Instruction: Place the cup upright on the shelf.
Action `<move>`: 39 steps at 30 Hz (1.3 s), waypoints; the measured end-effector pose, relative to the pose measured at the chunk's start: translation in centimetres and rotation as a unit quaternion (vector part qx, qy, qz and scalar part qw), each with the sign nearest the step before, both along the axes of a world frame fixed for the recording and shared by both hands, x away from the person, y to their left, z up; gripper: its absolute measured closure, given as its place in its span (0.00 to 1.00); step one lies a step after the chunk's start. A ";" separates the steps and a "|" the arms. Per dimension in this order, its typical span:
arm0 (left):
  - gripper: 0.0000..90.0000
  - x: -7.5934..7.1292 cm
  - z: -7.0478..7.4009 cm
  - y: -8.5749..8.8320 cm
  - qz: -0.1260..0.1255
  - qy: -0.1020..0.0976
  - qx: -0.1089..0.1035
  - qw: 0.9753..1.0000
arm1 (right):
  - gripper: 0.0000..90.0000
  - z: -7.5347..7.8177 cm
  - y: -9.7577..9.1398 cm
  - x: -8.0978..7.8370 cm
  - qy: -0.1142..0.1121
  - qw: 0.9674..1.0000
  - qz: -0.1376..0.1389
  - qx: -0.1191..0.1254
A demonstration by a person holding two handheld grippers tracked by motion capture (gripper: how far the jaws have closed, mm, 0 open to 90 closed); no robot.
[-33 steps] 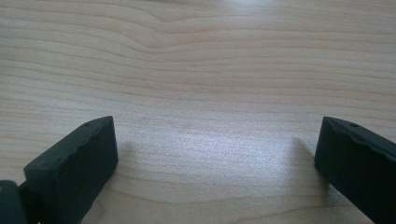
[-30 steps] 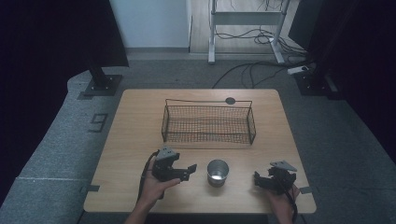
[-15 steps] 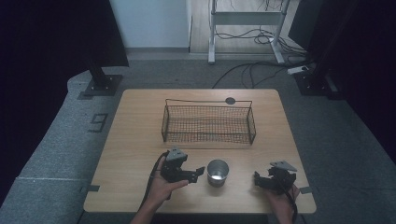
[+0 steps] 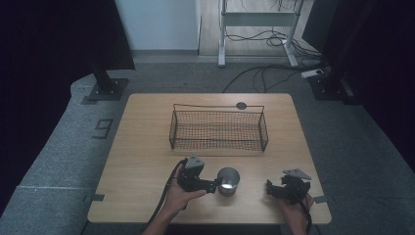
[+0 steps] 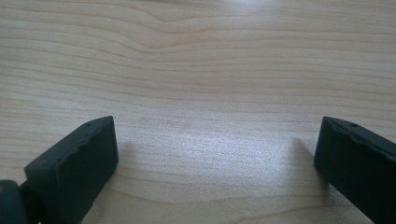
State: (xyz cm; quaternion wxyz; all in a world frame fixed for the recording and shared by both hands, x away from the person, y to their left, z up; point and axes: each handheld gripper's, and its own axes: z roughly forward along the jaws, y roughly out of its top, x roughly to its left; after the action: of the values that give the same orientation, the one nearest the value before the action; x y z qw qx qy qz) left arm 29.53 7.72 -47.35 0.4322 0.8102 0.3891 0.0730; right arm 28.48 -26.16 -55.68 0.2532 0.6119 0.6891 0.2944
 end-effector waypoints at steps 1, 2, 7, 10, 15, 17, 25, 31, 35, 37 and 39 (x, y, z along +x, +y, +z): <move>0.12 0.0 -0.1 -0.1 0.000 -0.001 0.002 1.000 | 0.00 0.0 0.0 0.0 0.000 1.000 0.000 0.000; 0.11 -0.1 -0.1 -0.3 0.000 -0.002 0.001 1.000 | 0.00 0.0 0.0 0.0 0.000 1.000 0.000 0.000; 0.06 -0.6 -0.3 -0.9 -0.019 -0.005 -0.005 1.000 | 0.00 0.0 0.0 0.0 0.000 1.000 0.000 0.000; 0.03 -0.7 -0.4 -1.2 -0.020 -0.006 -0.005 1.000 | 0.00 0.0 0.0 0.0 0.000 1.000 0.000 0.000; 0.01 -0.8 -0.9 -2.1 -0.033 0.002 -0.002 0.999 | 0.00 0.0 0.0 0.0 0.000 1.000 0.000 0.000; 0.01 -0.8 -1.0 -2.5 -0.036 0.004 0.000 0.999 | 0.00 0.0 0.0 0.0 0.000 1.000 0.000 0.000; 0.00 -0.7 -1.7 -3.6 -0.035 0.004 0.014 0.999 | 0.00 0.0 0.0 0.0 0.000 1.000 0.000 0.000; 0.00 -0.3 -2.5 -4.9 -0.032 0.002 0.024 0.999 | 0.00 0.0 0.0 0.0 0.000 1.000 -0.001 0.000; 0.00 0.0 -3.1 -5.6 -0.029 0.000 0.036 0.999 | 0.00 0.0 0.0 0.0 0.000 1.000 -0.002 0.000; 0.00 0.1 -3.5 -5.8 -0.027 -0.001 0.038 0.999 | 0.00 0.0 0.0 0.0 0.000 1.000 -0.002 0.000; 0.01 0.2 -3.7 -6.1 -0.027 -0.002 0.038 0.999 | 0.00 0.0 0.0 0.0 0.000 1.000 -0.002 0.000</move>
State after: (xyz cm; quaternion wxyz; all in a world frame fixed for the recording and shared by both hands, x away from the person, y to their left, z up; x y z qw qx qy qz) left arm 29.73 1.67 -51.07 0.4042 0.8361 0.3628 0.0776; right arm 28.47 -26.16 -55.68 0.2537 0.6135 0.6876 0.2941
